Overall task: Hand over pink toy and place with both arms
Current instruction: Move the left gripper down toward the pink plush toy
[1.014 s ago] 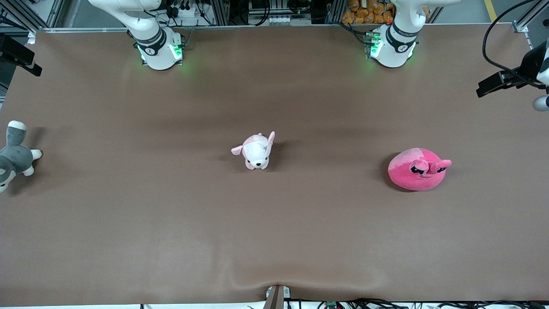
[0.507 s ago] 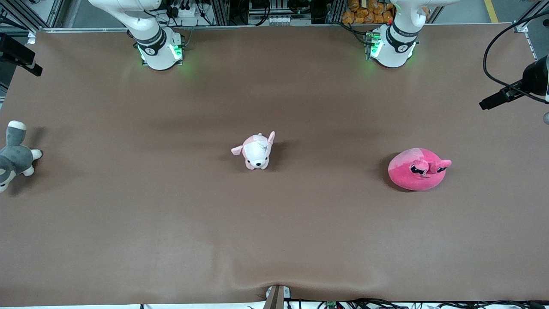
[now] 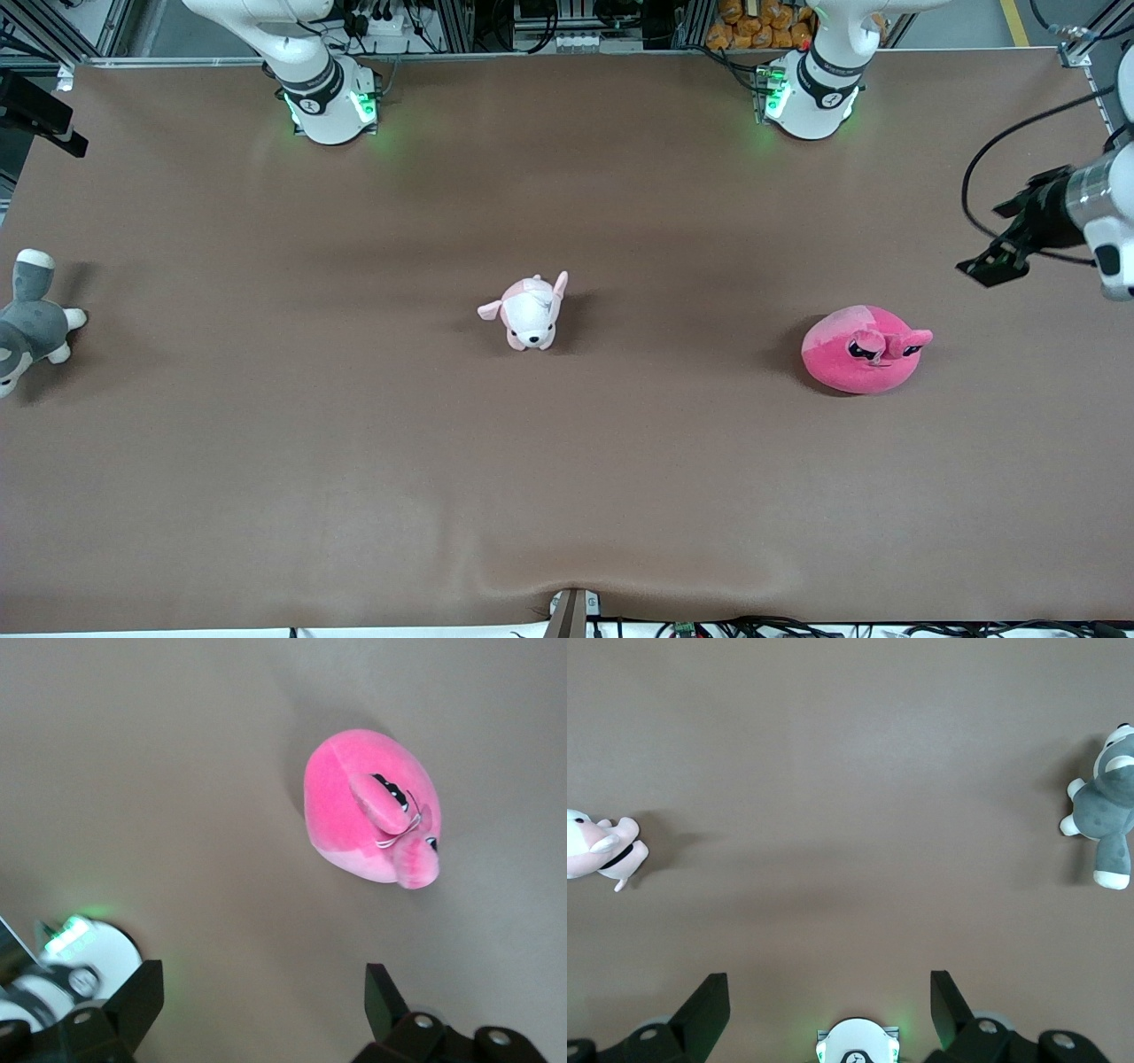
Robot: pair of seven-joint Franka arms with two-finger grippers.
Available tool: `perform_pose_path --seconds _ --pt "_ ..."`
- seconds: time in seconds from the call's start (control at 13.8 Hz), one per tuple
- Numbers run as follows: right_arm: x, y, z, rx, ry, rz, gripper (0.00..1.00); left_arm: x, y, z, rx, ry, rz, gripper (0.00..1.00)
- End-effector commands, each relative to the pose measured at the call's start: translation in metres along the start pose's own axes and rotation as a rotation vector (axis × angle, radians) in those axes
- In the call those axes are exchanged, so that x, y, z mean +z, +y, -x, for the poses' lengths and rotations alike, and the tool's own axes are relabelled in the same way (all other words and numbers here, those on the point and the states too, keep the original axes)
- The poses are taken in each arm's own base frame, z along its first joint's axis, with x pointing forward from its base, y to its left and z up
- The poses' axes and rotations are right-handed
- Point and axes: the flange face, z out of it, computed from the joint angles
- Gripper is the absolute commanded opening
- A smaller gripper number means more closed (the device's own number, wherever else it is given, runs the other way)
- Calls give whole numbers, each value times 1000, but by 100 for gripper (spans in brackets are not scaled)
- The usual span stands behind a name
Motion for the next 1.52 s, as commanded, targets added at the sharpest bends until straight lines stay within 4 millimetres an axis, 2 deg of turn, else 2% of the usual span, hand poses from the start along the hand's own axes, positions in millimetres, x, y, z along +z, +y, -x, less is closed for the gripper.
perform_pose_path --seconds 0.0,0.22,0.36,0.43,0.65,0.8,0.94,1.23,1.45 --pt "-3 2 3 3 1 9 100 17 16 -3 -206 -103 15 100" --pt "-3 2 3 3 1 9 100 34 29 -11 -439 -116 -3 100" --pt "-3 2 3 3 1 9 100 48 33 -28 -535 -123 -5 100" --pt "-3 2 3 3 1 9 100 54 34 -38 -552 -143 8 100" --pt "-2 3 2 5 -1 5 100 69 44 -50 -569 -175 38 100" --pt "-2 3 2 5 -1 5 100 82 36 -71 -608 -188 42 100" --pt "-2 3 2 5 1 5 100 104 31 -85 -634 -190 57 100" --pt "-2 2 1 1 0 0 100 143 50 -96 -655 -200 89 100" --pt "-2 -4 1 -11 2 2 100 154 56 -101 -659 -198 95 100"
